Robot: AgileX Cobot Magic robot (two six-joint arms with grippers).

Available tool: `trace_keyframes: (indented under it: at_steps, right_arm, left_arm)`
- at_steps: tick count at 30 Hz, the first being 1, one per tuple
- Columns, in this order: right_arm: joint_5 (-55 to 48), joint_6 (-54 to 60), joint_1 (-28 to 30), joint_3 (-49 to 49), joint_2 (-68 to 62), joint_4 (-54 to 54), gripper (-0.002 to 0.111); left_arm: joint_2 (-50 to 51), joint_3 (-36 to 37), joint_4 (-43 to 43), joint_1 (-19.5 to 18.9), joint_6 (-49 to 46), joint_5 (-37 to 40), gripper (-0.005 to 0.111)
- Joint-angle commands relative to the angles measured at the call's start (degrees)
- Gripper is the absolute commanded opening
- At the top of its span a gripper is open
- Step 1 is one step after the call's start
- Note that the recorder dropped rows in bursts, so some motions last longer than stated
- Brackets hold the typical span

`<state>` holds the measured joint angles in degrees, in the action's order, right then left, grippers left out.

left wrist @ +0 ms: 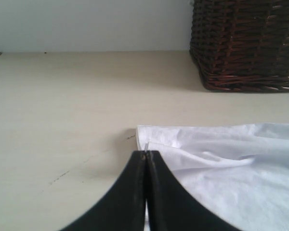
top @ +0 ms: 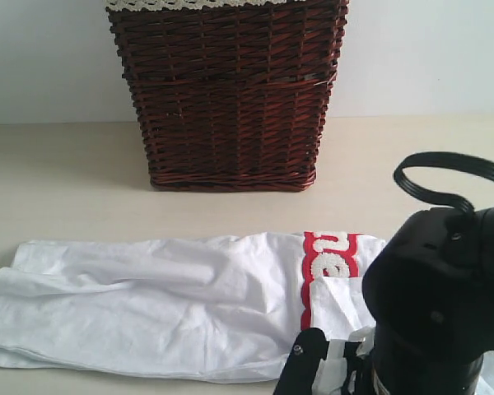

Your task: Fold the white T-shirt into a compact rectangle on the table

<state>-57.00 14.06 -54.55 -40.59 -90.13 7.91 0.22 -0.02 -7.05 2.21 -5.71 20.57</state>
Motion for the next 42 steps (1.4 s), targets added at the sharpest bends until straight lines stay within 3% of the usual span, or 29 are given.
trace_keyframes:
  at_steps: [1,11,13,17,24,28,34,39,41,42]
  right_arm:
    - [1.58,-0.34,-0.08,0.25,-2.89,-1.0,0.04]
    - [5.79,-7.44,-0.08,0.25,-10.16,-6.39,0.037]
    - [5.14,-10.47,-0.08,0.25,-10.29,-9.59,0.029]
    - [1.55,-12.6,-0.08,0.14,-9.61,-12.98,0.0]
    - [-7.24,-4.75,-0.08,-3.16,-4.79,-11.84,0.0]
    - [-10.93,-3.76,-0.08,-7.64,-1.53,-17.35,0.0]
    - [-11.06,-4.0,-0.08,-10.64,0.06,-35.73,0.0]
    - [-7.36,-12.0,-0.08,-10.64,0.06,-51.51,0.0]
    - [-3.1,-13.31,-0.08,-10.64,0.06,-51.92,0.007]
    - [-0.4,-13.31,-0.08,-10.64,0.06,-50.67,0.016]
  left_arm:
    - [-0.22,0.02,0.14,-0.2,0.07,-0.33,0.0]
    - [-0.22,0.02,0.14,-0.2,0.07,-0.33,0.0]
    - [-0.22,0.02,0.14,-0.2,0.07,-0.33,0.0]
    - [-0.22,0.02,0.14,-0.2,0.07,-0.33,0.0]
    - [-0.22,0.02,0.14,-0.2,0.07,-0.33,0.0]
    - [-0.22,0.02,0.14,-0.2,0.07,-0.33,0.0]
    - [-0.22,0.02,0.14,-0.2,0.07,-0.33,0.0]
    - [-0.22,0.02,0.14,-0.2,0.07,-0.33,0.0]
    - [-0.22,0.02,0.14,-0.2,0.07,-0.33,0.0]
    - [-0.22,0.02,0.14,-0.2,0.07,-0.33,0.0]
